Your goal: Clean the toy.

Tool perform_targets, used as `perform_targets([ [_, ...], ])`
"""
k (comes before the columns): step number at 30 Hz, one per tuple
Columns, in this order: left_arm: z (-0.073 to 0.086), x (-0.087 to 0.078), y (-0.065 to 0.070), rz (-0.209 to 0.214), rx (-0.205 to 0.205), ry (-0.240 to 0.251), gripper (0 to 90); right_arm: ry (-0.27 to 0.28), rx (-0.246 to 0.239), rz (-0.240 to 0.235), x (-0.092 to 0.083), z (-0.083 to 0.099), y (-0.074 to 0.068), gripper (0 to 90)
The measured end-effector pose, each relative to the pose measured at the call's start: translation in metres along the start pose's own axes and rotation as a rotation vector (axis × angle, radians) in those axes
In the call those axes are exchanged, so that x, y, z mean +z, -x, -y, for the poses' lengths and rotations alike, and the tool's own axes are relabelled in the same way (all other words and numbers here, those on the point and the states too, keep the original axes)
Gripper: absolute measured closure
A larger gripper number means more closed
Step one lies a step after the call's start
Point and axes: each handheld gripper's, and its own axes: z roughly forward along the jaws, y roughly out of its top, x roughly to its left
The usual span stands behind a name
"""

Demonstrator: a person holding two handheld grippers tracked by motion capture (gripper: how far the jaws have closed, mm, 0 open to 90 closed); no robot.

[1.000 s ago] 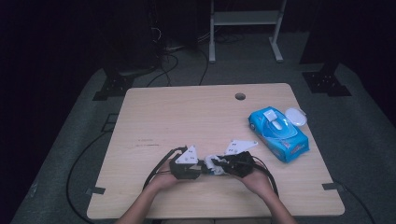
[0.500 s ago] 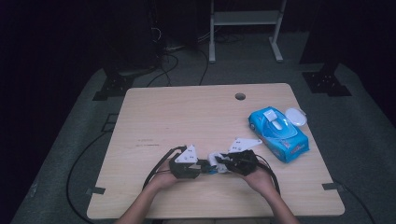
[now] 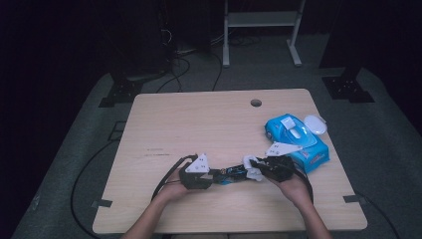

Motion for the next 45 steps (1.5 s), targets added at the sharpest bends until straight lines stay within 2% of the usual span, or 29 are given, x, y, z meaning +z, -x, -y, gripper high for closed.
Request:
perform_targets([
  [4,0.001,-0.001,-0.002,-0.006,-0.002,0.002,69.8,0.006,0.010,-0.004,0.000,0.001,0.001,84.3],
  [9,0.006,-0.006,-0.009,-0.027,-0.027,0.003,68.1,0.008,-0.001,-0.007,0.005,-0.002,-0.006,84.2],
  [12,0.007,-0.008,-0.010,-0.026,-0.024,0.002,67.9,0.014,-0.002,-0.015,0.007,-0.002,-0.009,84.2],
  [18,0.007,-0.008,-0.011,-0.022,-0.018,0.001,68.1,0.010,0.004,-0.018,0.002,0.000,-0.004,84.1],
  [21,0.008,-0.009,-0.011,-0.027,-0.024,0.004,68.2,-0.005,0.008,0.011,-0.004,0.005,0.003,84.1],
  [23,0.008,-0.009,-0.012,-0.027,-0.027,0.006,68.3,-0.002,0.040,0.001,-0.006,0.008,0.006,84.1],
  [24,0.008,-0.009,-0.012,-0.027,-0.028,0.006,68.3,0.001,0.039,-0.001,-0.006,0.008,0.005,84.1],
  [27,0.008,-0.008,-0.013,-0.025,-0.031,0.010,68.3,0.024,0.028,-0.042,-0.003,0.000,-0.002,84.2],
  [30,0.008,-0.009,-0.013,-0.026,-0.032,0.009,68.7,0.022,0.001,-0.066,0.003,-0.007,-0.009,84.1],
  [32,0.009,-0.009,-0.013,-0.026,-0.029,0.007,68.8,0.001,-0.010,-0.069,0.006,-0.005,-0.010,84.1],
  [34,0.009,-0.010,-0.012,-0.025,-0.026,0.006,68.9,0.014,0.011,-0.080,0.004,0.000,-0.004,84.2],
  [36,0.009,-0.010,-0.013,-0.022,-0.029,0.007,68.9,0.008,0.009,-0.061,0.000,0.001,-0.001,84.1],
  [39,0.009,-0.009,-0.014,-0.020,-0.035,0.012,68.8,-0.007,0.031,-0.052,-0.006,0.002,0.005,84.1],
  [42,0.009,-0.009,-0.014,-0.022,-0.032,0.010,68.9,0.011,0.047,-0.070,-0.005,-0.004,0.005,84.1],
  [45,0.008,-0.008,-0.014,-0.022,-0.031,0.012,68.9,0.014,0.019,-0.094,0.006,-0.018,-0.004,84.1],
])
